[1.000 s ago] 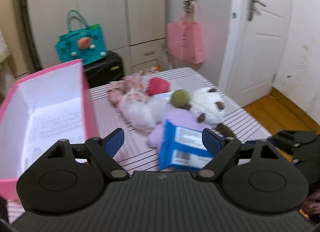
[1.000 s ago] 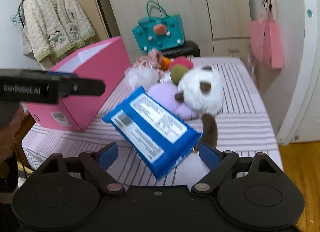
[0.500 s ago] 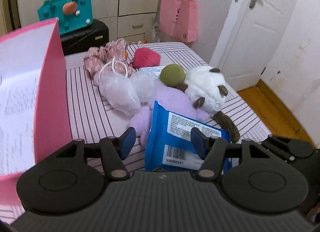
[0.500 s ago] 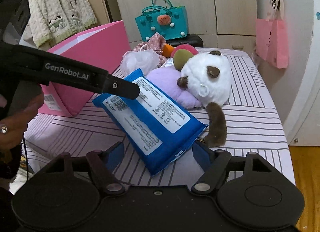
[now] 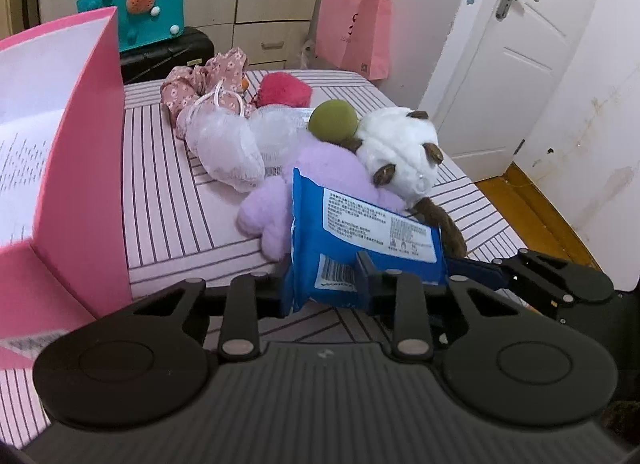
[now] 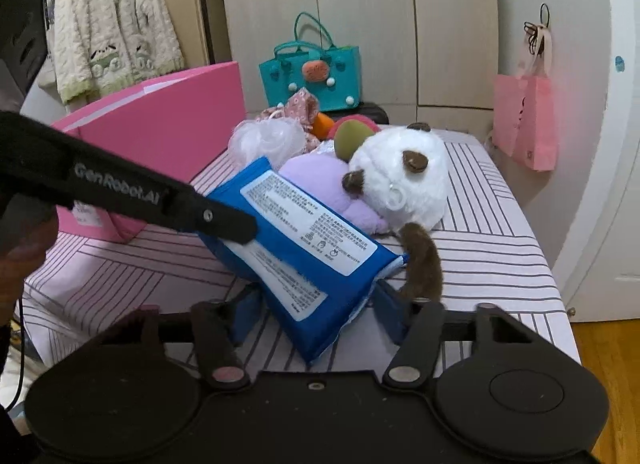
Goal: Organize soft objects
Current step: 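Move the right gripper to the blue wipe packet and close on it, then lift the blue wipe packet with the right gripper over the pink box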
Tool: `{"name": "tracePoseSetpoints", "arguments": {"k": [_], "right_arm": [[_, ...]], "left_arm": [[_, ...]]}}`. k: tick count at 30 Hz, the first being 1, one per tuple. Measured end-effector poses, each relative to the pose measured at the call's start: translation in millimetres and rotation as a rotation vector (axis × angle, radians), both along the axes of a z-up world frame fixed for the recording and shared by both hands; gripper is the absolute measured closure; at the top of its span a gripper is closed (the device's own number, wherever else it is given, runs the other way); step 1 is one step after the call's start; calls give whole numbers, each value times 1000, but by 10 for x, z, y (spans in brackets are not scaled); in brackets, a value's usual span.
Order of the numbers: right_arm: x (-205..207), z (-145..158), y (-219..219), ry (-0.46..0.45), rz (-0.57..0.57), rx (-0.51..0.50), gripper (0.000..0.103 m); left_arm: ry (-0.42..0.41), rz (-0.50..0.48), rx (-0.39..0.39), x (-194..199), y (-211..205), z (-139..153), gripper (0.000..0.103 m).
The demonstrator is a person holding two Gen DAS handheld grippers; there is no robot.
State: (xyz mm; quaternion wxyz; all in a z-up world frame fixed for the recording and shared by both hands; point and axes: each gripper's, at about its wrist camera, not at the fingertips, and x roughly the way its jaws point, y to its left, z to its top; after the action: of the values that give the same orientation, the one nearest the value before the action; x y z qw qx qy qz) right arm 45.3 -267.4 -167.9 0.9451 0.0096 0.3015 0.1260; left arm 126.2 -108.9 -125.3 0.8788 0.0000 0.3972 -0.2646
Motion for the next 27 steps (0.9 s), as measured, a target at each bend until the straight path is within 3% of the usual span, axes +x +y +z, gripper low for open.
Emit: {"name": "tracePoseSetpoints", "arguments": {"k": [6, 14, 22, 27], "right_arm": [[-45, -24, -12, -31, -6, 12, 47], [-73, 91, -52, -4, 6, 22, 50], [-234, 402, 113, -26, 81, -83, 50], [-243, 661, 231, -35, 148, -116, 50]], "left_arm": [[-14, 22, 27, -68, -67, -10, 74], [-1, -19, 61, -135, -108, 126, 74], [-10, -101, 85, -277, 5, 412, 74], [2, -115, 62, -340, 198, 621, 74]]}}
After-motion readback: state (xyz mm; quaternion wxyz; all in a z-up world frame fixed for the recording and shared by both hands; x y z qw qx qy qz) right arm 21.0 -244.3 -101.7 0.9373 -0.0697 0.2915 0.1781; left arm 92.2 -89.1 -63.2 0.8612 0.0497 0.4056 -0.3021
